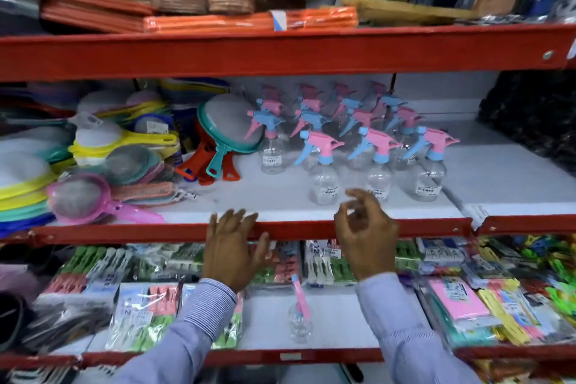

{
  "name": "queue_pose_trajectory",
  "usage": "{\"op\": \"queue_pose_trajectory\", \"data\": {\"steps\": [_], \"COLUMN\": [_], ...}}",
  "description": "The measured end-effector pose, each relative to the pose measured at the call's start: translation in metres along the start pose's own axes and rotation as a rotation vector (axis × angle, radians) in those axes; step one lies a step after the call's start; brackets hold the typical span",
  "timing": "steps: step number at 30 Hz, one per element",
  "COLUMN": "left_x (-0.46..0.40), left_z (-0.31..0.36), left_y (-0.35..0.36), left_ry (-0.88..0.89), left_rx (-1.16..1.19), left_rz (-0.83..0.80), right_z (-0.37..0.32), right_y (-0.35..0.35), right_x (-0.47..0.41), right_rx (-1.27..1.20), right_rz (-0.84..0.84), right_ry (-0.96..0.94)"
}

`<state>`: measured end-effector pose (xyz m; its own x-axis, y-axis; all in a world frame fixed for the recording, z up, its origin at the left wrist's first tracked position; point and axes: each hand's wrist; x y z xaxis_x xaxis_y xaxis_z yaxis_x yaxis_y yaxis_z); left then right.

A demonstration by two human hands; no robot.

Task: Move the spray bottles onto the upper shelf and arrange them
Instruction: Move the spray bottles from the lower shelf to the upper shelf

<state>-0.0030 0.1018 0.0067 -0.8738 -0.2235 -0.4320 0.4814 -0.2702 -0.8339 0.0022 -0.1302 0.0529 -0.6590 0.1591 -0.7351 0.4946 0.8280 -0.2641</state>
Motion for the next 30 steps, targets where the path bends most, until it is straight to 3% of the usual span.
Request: {"op": "queue_pose_trajectory", "data": {"steps": [2,8,14,22,26,30], "left_x": [0.0,0.007,0.009,-0.007,-0.008,-0.008], "left_z": [-0.018,-0.017,-0.024,-0.028,-0.025,-0.024], "left_y": [-0.004,-0.007,-0.014,-0.026,-0.027,-0.029], "left_ry": [-0.01,0.0,0.038,0.075,0.055,0.068], "left_rx": [-0.018,0.016,-0.003,0.026,0.083,0.12], "left_rz": [-0.002,-0.002,-0.07,-0.045,-0.037,-0.059], "right_z": [0.019,0.07,0.065,-0.013,-0.071,-0.101], "right_y": [0.011,0.075,0.094,0.038,0.0,0.01], "right_x": [0.046,0.135,0.129,0.059,0.002,-0.056], "right_rx": [0.045,0.248,0.396,0.243,0.107,-0.02], "right_rz": [-0.139,-0.798,-0.963,-0.783,-0.577,-0.373], "right_ry": [0.121,0.494,0.48,0.35,0.23,0.101]}}
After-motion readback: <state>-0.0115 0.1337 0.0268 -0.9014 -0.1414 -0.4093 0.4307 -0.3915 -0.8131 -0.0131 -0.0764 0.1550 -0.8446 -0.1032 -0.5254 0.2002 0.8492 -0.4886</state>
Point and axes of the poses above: each hand's wrist, its own x-axis away from the middle knuckle, its own y-axis out of the palm, z = x × y, and after that the axes turned 10 degrees about -y, right-handed
